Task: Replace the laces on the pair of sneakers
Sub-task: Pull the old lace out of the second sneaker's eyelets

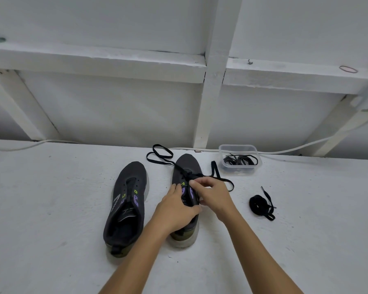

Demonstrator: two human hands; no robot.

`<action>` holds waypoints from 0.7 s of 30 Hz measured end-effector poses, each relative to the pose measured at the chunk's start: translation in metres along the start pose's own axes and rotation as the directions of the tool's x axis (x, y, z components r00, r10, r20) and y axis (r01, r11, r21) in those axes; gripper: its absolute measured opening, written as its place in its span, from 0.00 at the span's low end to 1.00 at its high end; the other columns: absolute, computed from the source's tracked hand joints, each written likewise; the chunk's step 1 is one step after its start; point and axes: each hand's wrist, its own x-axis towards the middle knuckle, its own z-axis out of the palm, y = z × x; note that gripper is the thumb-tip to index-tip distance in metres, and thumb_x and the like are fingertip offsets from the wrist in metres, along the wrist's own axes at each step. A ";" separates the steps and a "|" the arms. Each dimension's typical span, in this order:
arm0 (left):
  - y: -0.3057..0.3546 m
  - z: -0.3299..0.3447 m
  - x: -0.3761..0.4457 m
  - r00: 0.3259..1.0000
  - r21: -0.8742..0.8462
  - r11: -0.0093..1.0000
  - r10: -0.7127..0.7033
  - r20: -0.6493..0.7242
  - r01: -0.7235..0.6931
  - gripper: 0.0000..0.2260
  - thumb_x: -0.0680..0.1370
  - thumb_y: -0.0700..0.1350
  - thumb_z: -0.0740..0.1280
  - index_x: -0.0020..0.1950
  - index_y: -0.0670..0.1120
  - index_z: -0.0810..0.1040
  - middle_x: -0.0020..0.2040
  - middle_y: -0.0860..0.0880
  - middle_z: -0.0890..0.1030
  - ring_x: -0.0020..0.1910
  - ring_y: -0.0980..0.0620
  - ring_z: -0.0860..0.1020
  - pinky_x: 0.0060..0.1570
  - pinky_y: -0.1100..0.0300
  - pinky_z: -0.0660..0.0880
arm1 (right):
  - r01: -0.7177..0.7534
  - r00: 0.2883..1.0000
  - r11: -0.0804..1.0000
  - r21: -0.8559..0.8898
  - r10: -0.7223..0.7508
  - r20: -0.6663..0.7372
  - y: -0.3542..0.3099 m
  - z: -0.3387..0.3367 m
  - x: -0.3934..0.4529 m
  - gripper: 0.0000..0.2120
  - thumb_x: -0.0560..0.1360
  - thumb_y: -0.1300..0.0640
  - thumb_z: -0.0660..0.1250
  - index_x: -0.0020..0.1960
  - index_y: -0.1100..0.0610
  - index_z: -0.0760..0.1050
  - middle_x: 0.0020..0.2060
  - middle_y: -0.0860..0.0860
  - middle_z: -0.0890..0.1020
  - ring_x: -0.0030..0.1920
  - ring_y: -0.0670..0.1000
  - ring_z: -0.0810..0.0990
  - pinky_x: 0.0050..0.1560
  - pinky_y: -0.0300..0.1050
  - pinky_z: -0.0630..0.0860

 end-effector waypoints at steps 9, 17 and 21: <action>0.000 0.000 -0.002 0.999 -0.037 0.999 0.034 -0.029 -0.035 0.27 0.73 0.62 0.69 0.68 0.54 0.69 0.63 0.59 0.71 0.63 0.52 0.73 0.63 0.51 0.73 | 0.005 0.994 0.995 -0.104 -0.016 -0.106 -0.006 0.001 0.004 0.07 0.83 0.58 0.62 0.49 0.59 0.77 0.45 0.56 0.81 0.34 0.44 0.81 0.35 0.41 0.81; 0.008 -0.022 0.019 0.976 0.072 0.995 0.081 -0.201 -0.068 0.17 0.83 0.54 0.60 0.70 0.55 0.76 0.66 0.52 0.80 0.66 0.49 0.75 0.61 0.59 0.70 | 0.030 0.997 0.999 0.011 -0.029 -0.075 -0.004 0.000 -0.003 0.04 0.83 0.61 0.63 0.51 0.58 0.75 0.38 0.52 0.82 0.36 0.44 0.81 0.36 0.40 0.80; 0.013 -0.026 0.029 0.967 0.070 0.994 0.100 -0.233 -0.086 0.11 0.79 0.49 0.67 0.59 0.56 0.84 0.55 0.55 0.83 0.55 0.54 0.79 0.51 0.64 0.70 | 0.083 0.993 0.997 0.000 -0.083 -0.084 -0.002 -0.002 -0.005 0.04 0.81 0.63 0.64 0.51 0.56 0.74 0.39 0.55 0.82 0.38 0.47 0.83 0.37 0.42 0.81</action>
